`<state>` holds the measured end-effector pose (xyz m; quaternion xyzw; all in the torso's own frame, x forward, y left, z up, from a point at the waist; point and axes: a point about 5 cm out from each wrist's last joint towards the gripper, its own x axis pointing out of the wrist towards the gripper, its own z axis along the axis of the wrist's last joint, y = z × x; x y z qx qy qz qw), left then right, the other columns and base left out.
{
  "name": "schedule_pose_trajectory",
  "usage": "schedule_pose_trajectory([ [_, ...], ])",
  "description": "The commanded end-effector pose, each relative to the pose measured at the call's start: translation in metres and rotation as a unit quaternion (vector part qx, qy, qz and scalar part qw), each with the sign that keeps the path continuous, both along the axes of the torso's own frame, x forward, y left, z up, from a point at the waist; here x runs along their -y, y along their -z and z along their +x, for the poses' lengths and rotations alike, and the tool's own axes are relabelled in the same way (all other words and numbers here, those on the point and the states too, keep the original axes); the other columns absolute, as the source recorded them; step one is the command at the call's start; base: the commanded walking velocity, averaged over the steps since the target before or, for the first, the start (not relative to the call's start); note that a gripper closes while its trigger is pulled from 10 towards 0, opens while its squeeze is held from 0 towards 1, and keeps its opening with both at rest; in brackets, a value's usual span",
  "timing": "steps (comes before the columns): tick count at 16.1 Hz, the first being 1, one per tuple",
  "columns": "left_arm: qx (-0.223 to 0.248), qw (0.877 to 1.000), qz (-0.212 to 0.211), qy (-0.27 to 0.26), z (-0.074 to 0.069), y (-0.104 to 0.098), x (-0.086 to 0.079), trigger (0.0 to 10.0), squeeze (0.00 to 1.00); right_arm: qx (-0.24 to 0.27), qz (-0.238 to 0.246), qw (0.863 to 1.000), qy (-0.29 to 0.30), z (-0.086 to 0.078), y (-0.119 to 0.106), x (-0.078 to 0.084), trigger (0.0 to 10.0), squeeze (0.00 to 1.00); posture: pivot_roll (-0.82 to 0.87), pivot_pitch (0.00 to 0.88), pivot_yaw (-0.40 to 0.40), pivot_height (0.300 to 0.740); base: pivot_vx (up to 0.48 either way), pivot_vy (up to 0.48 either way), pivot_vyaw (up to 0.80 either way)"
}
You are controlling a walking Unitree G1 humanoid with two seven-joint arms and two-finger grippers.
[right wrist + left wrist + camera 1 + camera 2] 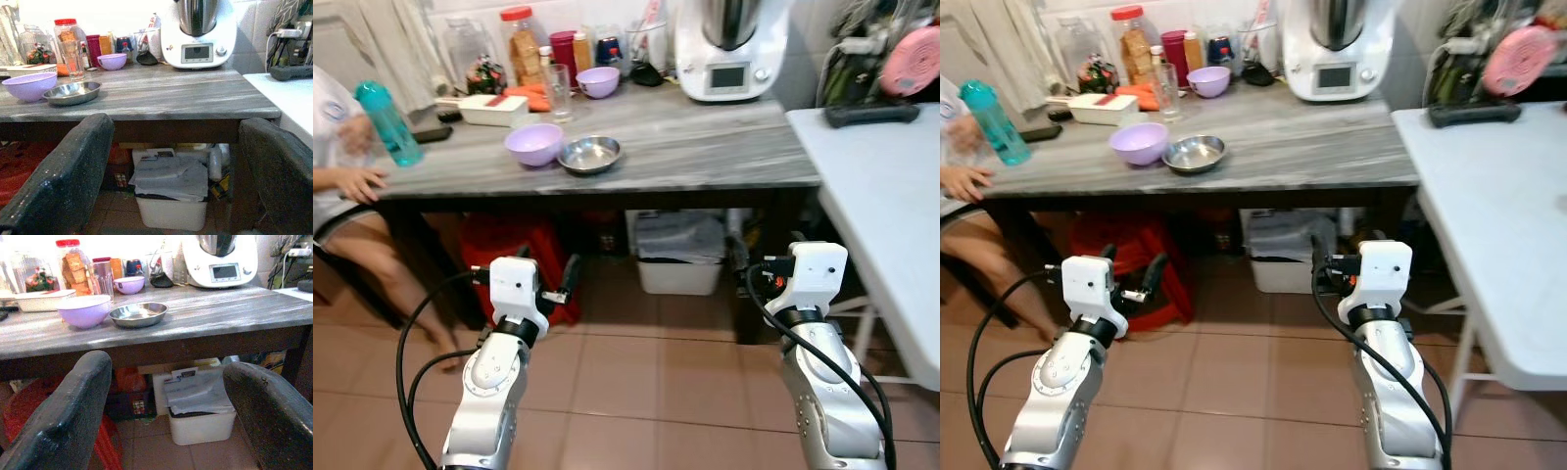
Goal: Setting the table
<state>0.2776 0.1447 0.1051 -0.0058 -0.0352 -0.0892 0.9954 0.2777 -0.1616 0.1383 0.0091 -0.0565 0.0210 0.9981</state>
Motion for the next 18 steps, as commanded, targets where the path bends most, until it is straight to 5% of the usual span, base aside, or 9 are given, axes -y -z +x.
schedule_pose_trajectory([
  [1, 0.002, 1.0, 0.003, -0.009, 0.0006, -0.0014, -0.0081, 10.0, 0.0, 0.008, 0.006, 1.0, -0.014, 0.0036, -0.0053, -0.0075, 10.0, 0.0, -0.05, 0.0, 0.106, 0.74, 0.0, -0.285, 0.0],
  [14, 0.0, 1.0, 0.011, -0.001, 0.0005, -0.0019, -0.0117, 10.0, 0.0, 0.0, 0.017, 1.0, -0.008, 0.0011, 0.0008, -0.0075, 10.0, 0.0, -0.04, 0.0, 0.12, 0.74, 0.0, -0.4, -0.13],
  [18, -0.002, 1.0, 0.011, 0.003, 0.0014, -0.0013, -0.009, 10.0, 0.0, 0.001, 0.016, 1.0, -0.012, 0.0006, 0.001, -0.01, 10.0, 0.0, -0.04, 0.0, 0.124, 0.74, 0.0, -0.111, 0.0],
])
